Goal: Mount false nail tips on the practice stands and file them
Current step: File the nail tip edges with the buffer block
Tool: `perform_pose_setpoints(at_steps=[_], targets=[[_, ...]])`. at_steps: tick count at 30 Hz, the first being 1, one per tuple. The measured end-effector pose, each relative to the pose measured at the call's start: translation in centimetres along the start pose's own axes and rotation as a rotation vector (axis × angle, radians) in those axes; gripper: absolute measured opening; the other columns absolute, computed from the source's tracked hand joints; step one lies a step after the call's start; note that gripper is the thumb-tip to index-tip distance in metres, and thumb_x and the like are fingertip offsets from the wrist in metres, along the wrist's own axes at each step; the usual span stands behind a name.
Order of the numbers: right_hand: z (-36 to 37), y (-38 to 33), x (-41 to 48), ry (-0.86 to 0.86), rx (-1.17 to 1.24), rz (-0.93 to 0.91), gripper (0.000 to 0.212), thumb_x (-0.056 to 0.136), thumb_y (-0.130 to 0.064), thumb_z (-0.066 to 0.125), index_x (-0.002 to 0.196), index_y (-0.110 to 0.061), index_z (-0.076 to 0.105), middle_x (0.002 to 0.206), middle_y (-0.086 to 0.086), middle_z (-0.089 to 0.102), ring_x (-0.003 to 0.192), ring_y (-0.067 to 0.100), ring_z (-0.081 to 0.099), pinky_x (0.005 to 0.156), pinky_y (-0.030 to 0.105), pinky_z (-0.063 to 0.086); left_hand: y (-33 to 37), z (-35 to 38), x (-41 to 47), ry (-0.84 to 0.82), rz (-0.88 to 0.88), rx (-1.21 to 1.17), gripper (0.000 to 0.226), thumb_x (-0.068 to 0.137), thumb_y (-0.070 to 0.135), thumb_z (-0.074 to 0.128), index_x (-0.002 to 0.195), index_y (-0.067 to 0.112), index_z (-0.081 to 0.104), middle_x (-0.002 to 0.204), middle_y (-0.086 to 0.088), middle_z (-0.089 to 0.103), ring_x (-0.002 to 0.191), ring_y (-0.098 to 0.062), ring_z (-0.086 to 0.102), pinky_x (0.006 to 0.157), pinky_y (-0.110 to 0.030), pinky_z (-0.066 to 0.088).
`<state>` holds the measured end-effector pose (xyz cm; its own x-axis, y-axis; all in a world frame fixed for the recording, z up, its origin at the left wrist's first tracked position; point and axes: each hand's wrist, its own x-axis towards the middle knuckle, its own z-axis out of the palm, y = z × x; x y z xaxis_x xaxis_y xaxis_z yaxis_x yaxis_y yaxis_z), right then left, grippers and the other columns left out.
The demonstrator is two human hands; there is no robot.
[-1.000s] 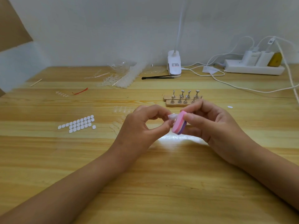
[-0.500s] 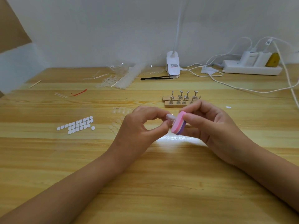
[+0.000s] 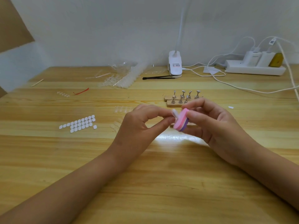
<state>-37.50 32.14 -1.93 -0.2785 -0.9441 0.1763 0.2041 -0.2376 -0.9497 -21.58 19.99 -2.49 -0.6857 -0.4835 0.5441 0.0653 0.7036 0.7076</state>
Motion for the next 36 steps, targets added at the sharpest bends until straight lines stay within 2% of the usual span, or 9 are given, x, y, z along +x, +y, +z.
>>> perform_pose_setpoints(at_steps=[6, 9, 13, 16, 21, 25, 29, 33, 36], targets=[[0.07, -0.03, 0.0, 0.06, 0.017, -0.031, 0.012, 0.082, -0.014, 0.067, 0.094, -0.014, 0.069, 0.084, 0.005, 0.069, 0.086, 0.018, 0.07, 0.078, 0.03, 0.057, -0.2, 0.03, -0.06, 0.017, 0.002, 0.07, 0.008, 0.087, 0.03, 0.07, 0.094, 0.028, 0.073, 0.092, 0.018, 0.071, 0.102, -0.01, 0.059, 0.085, -0.01, 0.037], [0.26, 0.04, -0.14, 0.005, -0.007, -0.006, 0.014, 0.079, -0.017, 0.071, 0.092, -0.013, 0.068, 0.085, 0.004, 0.07, 0.086, 0.019, 0.071, 0.077, 0.03, 0.057, -0.17, 0.09, -0.1, 0.006, 0.023, 0.091, 0.006, 0.088, 0.025, 0.071, 0.094, 0.027, 0.072, 0.092, 0.019, 0.07, 0.102, -0.01, 0.058, 0.085, -0.011, 0.037], [-0.03, 0.13, 0.1, 0.115, 0.005, -0.016, 0.016, 0.078, -0.018, 0.071, 0.092, -0.011, 0.067, 0.081, 0.004, 0.066, 0.083, 0.019, 0.067, 0.075, 0.029, 0.058, -0.12, 0.14, -0.12, -0.001, 0.042, 0.105, 0.005, 0.089, 0.03, 0.067, 0.093, 0.031, 0.069, 0.09, 0.022, 0.067, 0.101, -0.009, 0.056, 0.085, -0.012, 0.037], [0.01, 0.17, -0.05, 0.041, -0.023, -0.009, 0.017, 0.077, -0.02, 0.074, 0.091, -0.013, 0.068, 0.086, 0.005, 0.068, 0.089, 0.024, 0.069, 0.077, 0.031, 0.058, -0.14, 0.13, -0.15, -0.001, 0.051, 0.122, 0.003, 0.09, 0.029, 0.069, 0.093, 0.03, 0.069, 0.091, 0.021, 0.067, 0.101, -0.007, 0.056, 0.085, -0.011, 0.037], [-0.08, 0.24, 0.15, 0.108, -0.001, -0.022, 0.012, 0.078, -0.017, 0.073, 0.089, -0.013, 0.071, 0.082, 0.004, 0.067, 0.081, 0.017, 0.067, 0.075, 0.03, 0.058, -0.16, 0.17, -0.15, 0.007, 0.05, 0.127, 0.005, 0.089, 0.025, 0.07, 0.091, 0.03, 0.068, 0.091, 0.02, 0.067, 0.1, -0.007, 0.056, 0.085, -0.012, 0.037], [0.19, 0.27, -0.08, -0.005, -0.032, 0.014, 0.017, 0.079, -0.019, 0.073, 0.094, -0.012, 0.071, 0.093, 0.01, 0.071, 0.089, 0.022, 0.071, 0.076, 0.03, 0.058, -0.13, 0.2, -0.12, 0.017, 0.063, 0.123, 0.004, 0.089, 0.026, 0.069, 0.091, 0.03, 0.068, 0.09, 0.021, 0.067, 0.099, -0.006, 0.056, 0.085, -0.014, 0.039], [-0.25, 0.16, 0.23, 0.12, 0.003, -0.006, 0.016, 0.075, -0.019, 0.074, 0.09, -0.012, 0.07, 0.084, 0.006, 0.066, 0.084, 0.019, 0.067, 0.076, 0.03, 0.058, -0.1, 0.26, -0.18, 0.008, 0.055, 0.116, 0.004, 0.089, 0.025, 0.07, 0.091, 0.028, 0.069, 0.091, 0.018, 0.068, 0.1, -0.009, 0.057, 0.086, -0.014, 0.039], [0.21, 0.16, -0.25, -0.056, -0.052, 0.002, 0.017, 0.077, -0.026, 0.077, 0.091, -0.017, 0.071, 0.09, 0.004, 0.072, 0.086, 0.017, 0.071, 0.075, 0.03, 0.058, -0.21, 0.26, -0.17, 0.005, 0.069, 0.144, 0.003, 0.089, 0.025, 0.069, 0.092, 0.025, 0.07, 0.09, 0.02, 0.067, 0.099, -0.008, 0.057, 0.085, -0.017, 0.04], [0.32, 0.14, -0.18, 0.023, -0.054, -0.024, 0.012, 0.078, -0.025, 0.077, 0.085, -0.017, 0.072, 0.088, 0.002, 0.072, 0.082, 0.014, 0.07, 0.074, 0.028, 0.058, -0.39, 0.19, -0.15, 0.011, 0.065, 0.133, 0.006, 0.089, 0.024, 0.07, 0.092, 0.029, 0.069, 0.091, 0.018, 0.068, 0.099, -0.007, 0.056, 0.085, -0.015, 0.039]])
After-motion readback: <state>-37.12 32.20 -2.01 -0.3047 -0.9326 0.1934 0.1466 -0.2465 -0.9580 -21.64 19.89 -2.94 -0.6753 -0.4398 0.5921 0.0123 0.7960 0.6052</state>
